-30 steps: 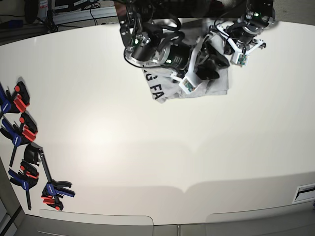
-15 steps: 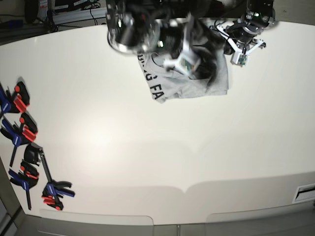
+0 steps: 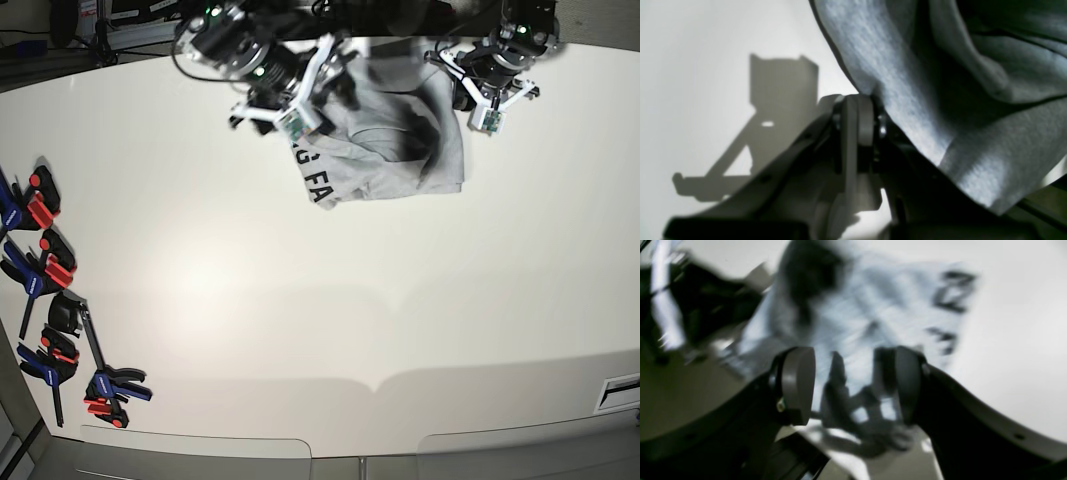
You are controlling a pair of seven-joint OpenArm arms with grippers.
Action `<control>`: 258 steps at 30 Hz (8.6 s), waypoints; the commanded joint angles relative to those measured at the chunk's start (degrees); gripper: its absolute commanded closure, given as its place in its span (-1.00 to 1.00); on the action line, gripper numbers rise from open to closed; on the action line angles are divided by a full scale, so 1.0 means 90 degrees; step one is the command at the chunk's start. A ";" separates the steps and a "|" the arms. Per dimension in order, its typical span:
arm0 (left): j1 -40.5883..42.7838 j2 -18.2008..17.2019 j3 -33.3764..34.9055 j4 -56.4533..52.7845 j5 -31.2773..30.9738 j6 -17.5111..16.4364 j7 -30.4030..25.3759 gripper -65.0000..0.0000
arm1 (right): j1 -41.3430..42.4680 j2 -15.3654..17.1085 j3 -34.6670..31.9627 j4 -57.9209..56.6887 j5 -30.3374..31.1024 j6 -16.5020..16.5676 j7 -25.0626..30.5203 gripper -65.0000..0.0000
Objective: Fold the T-shirt properly
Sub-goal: 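Fold the lifted shirt end over toward the left gripper, then grasp the folded bundle with both grippers and press it flat, then drag the folded shirt with the right gripper toward the clamps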
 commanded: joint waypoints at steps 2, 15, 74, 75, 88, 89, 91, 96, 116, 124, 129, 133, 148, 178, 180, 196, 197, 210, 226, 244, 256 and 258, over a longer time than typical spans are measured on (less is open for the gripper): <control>0.0019 -0.0022 -0.0007 0.0083 -0.0022 -0.0027 -0.0005 0.84 | -0.0022 -0.0019 0.0087 0.0097 0.0112 -0.0015 0.0267 -0.10; 0.0022 -0.0019 -0.0007 0.0083 -0.0027 -0.0024 -0.0024 0.84 | 0.0607 -0.0148 0.0087 -0.1212 0.0595 -0.0143 0.0362 -0.10; 0.0017 -0.0022 -0.0007 0.0083 0.0000 -0.0022 -0.0056 0.84 | 0.1477 -0.0777 -0.2259 -0.1853 0.3106 0.1440 -0.0359 0.38; 0.0007 -0.0022 -0.0007 0.0085 0.0000 -0.0022 -0.0061 0.84 | 0.1494 -0.0777 -0.2259 -0.1853 0.3126 0.1443 -0.0233 0.29; 0.0019 -0.0024 -0.0585 0.1401 -0.0063 -0.0022 -0.0066 0.77 | 0.2351 -0.0775 -0.0619 -0.1571 0.2191 0.0894 -0.0279 0.28; 0.0022 -0.0022 -0.0585 0.1401 -0.0187 -0.0027 -0.0121 0.67 | 0.2336 -0.0775 -0.0355 -0.1571 0.2195 0.0891 -0.0369 0.28; 0.0002 -0.0022 -0.0585 0.1396 -0.0418 -0.0153 -0.0151 0.46 | 0.2278 -0.0772 0.0189 -0.1574 0.2205 0.0891 -0.0427 0.28; -0.0172 -0.0022 -0.0583 0.1341 -0.1018 -0.0483 -0.0151 0.39 | 0.2137 -0.0721 0.1314 -0.1632 0.2414 0.0886 -0.0381 0.28; -0.1059 -0.0002 -0.0578 0.0294 -0.2025 -0.0947 -0.0058 0.00 | 0.2149 -0.0675 0.1455 -0.3808 0.2749 0.0894 -0.0248 0.28; -0.1112 -0.0002 -0.0576 0.0294 -0.2217 -0.1241 0.0012 0.16 | 0.2164 -0.0673 0.1457 -0.3806 0.2749 0.0891 -0.0168 0.28; -0.1110 -0.0002 -0.0576 0.0294 -0.2217 -0.1241 -0.0007 0.42 | 0.2164 -0.0673 0.1457 -0.3801 0.2766 0.0891 0.0027 0.28; -0.1107 0.0002 -0.0576 0.0291 -0.2215 -0.1243 -0.0007 0.43 | 0.2181 -0.0673 0.1457 -0.3801 0.2764 0.0891 0.0049 0.28; -0.1707 -0.0005 -0.0236 -0.0736 -0.2144 -0.1265 0.0046 1.00 | 0.2200 -0.0670 0.1464 -0.3801 0.3140 0.0889 0.0321 0.28; -0.1705 -0.0078 -0.0255 0.0017 -0.0131 0.0197 -0.0114 0.19 | 0.4010 -0.0670 0.1455 -0.3645 0.2395 0.0646 0.0323 0.28; -0.1705 -0.0170 -0.0257 0.0153 0.0017 0.0330 -0.0114 0.19 | 0.4124 -0.0673 0.1445 -0.3645 0.2674 0.1020 0.0182 0.28; -0.1557 -0.0860 -0.0255 0.0189 -0.0668 -0.0865 0.1129 0.19 | 0.4167 -0.0670 -0.0265 -0.3645 0.2854 0.1688 -0.0175 0.28; -0.1547 -0.0918 -0.0257 0.0189 -0.0663 -0.0860 0.1107 0.19 | 0.4167 -0.0670 -0.0340 -0.3645 0.2854 0.1688 -0.0223 0.28; -0.1464 -0.1766 -0.0483 0.0192 -0.1122 -0.1426 0.1639 0.23 | 0.4163 -0.0469 -0.0539 -0.3645 0.2334 0.1716 -0.0753 0.28; -0.1112 -0.1270 -0.2302 0.0189 -0.1105 -0.0211 0.0607 1.00 | 0.4175 0.0561 -0.2671 -0.3650 0.2351 0.1716 -0.1078 1.00; -0.1035 -0.1265 -0.2300 0.0189 -0.1127 -0.0206 0.0610 1.00 | 0.4172 0.0546 -0.0996 -0.6290 0.0872 0.1716 -0.0163 1.00; -0.1035 -0.0707 -0.2297 0.0189 -0.1423 -0.0311 0.0580 1.00 | 0.4167 0.0639 0.3767 -0.6594 0.0872 0.0668 -0.0311 1.00; -0.1035 -0.0634 -0.2297 0.0189 -0.1513 -0.0522 0.0583 1.00 | 0.4150 0.0780 0.4413 -0.6594 0.0869 0.0420 -0.0333 1.00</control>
